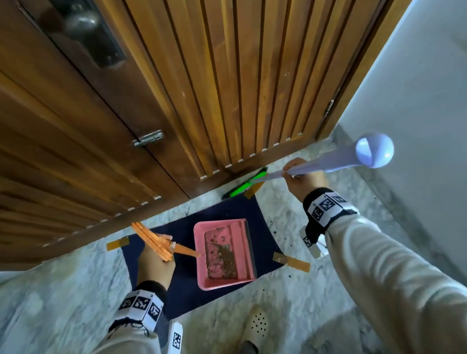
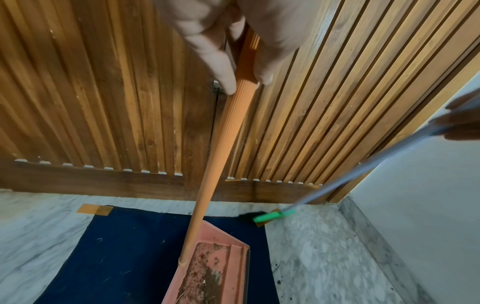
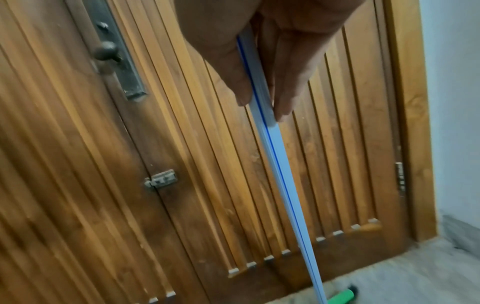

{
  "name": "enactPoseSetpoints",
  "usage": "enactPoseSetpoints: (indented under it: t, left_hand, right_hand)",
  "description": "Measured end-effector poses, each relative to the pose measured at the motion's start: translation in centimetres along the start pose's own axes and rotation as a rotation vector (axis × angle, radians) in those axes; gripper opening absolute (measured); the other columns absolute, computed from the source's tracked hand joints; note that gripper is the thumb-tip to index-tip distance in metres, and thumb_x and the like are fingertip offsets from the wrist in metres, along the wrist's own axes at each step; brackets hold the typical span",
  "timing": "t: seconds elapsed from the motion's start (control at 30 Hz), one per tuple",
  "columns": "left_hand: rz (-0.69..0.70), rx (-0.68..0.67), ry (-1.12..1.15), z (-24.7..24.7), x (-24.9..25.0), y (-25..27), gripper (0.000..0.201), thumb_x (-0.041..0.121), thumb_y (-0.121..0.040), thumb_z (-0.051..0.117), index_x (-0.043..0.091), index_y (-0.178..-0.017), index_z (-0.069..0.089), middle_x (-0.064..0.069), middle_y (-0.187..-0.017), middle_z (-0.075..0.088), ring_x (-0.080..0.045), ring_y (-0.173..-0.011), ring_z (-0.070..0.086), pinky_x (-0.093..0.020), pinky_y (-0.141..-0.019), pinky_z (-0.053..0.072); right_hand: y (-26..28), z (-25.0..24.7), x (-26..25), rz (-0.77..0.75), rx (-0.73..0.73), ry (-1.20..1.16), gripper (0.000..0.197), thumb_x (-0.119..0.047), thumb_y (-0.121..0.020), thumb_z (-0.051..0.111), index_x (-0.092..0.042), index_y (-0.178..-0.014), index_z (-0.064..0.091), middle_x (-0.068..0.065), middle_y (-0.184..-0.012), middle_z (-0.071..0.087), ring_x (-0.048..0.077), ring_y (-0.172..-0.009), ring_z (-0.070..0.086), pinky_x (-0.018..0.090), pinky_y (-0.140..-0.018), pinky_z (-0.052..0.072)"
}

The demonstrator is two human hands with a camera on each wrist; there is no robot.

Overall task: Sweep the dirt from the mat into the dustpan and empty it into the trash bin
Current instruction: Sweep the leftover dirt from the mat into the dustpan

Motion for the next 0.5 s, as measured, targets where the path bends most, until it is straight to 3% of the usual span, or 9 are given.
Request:
enactPoseSetpoints:
  t: [0.13,0.2,0.33,0.43,0.5]
  left_hand:
    - [0.0,-0.016,-0.029,0.1,0.0,0.0,0.014,0.01,-0.087,0.058,0.007,-0.101,0.061,-0.014,-0.095,0.066,-0.032,-0.091,0.061,-0.034,-0.078,0.047]
    - [0.009,-0.017,-0.019,0.3,0.3,-0.2,0.015,0.009,-0.087,0.058,0.007,-0.102,0.06,-0.012,-0.097,0.066,-0.03,-0.092,0.061,-0.031,-0.078,0.045]
    - [0.032,-0.013,-0.041,1.1,1.6,-0.6,0.016,0.004,-0.086,0.058,0.006,-0.101,0.059,-0.002,-0.093,0.059,-0.017,-0.086,0.055,-0.026,-0.079,0.041]
    - [0.042,-0.011,-0.059,1.5,2.2,-0.6,0.013,0.004,-0.085,0.058,0.006,-0.098,0.058,-0.002,-0.086,0.057,-0.016,-0.081,0.052,-0.025,-0.075,0.039]
    - [0.045,-0.006,-0.037,1.6,2.1,-0.6,0.013,0.004,-0.085,0.059,0.005,-0.098,0.058,-0.004,-0.086,0.058,-0.018,-0.081,0.054,-0.027,-0.075,0.039]
  right_hand:
    - [2.4,-3.0,2.8,0.006,0.122,0.048,0.032,-0.03,-0.083,0.05,-0.011,-0.104,0.065,0.017,-0.104,0.066,0.035,-0.1,0.059,0.033,-0.079,0.042]
    - [3.5,-5.3,4.4,0.002,0.197,0.094,0.044,-0.033,-0.071,0.046,-0.008,-0.102,0.065,0.023,-0.103,0.066,0.04,-0.1,0.059,0.038,-0.081,0.045]
    - [5.1,-9.1,6.4,0.043,0.285,0.146,0.039,-0.034,-0.071,0.051,-0.008,-0.094,0.067,0.026,-0.091,0.068,0.042,-0.093,0.063,0.041,-0.077,0.048]
    - [5.7,-11.4,6.2,0.009,0.365,0.115,0.019,-0.018,-0.079,0.067,-0.005,-0.093,0.069,0.025,-0.086,0.07,0.038,-0.091,0.066,0.032,-0.075,0.044]
    - [6.1,-12.9,5.5,-0.053,0.458,0.019,0.012,-0.008,-0.076,0.071,-0.003,-0.086,0.069,0.022,-0.079,0.071,0.032,-0.083,0.069,0.015,-0.069,0.037]
Point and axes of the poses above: each hand's wrist, its own y-axis away from the middle knuckle, its own z-axis out of the palm, x = y × z, the point moved 7 cm from there along -y, towards the middle knuckle
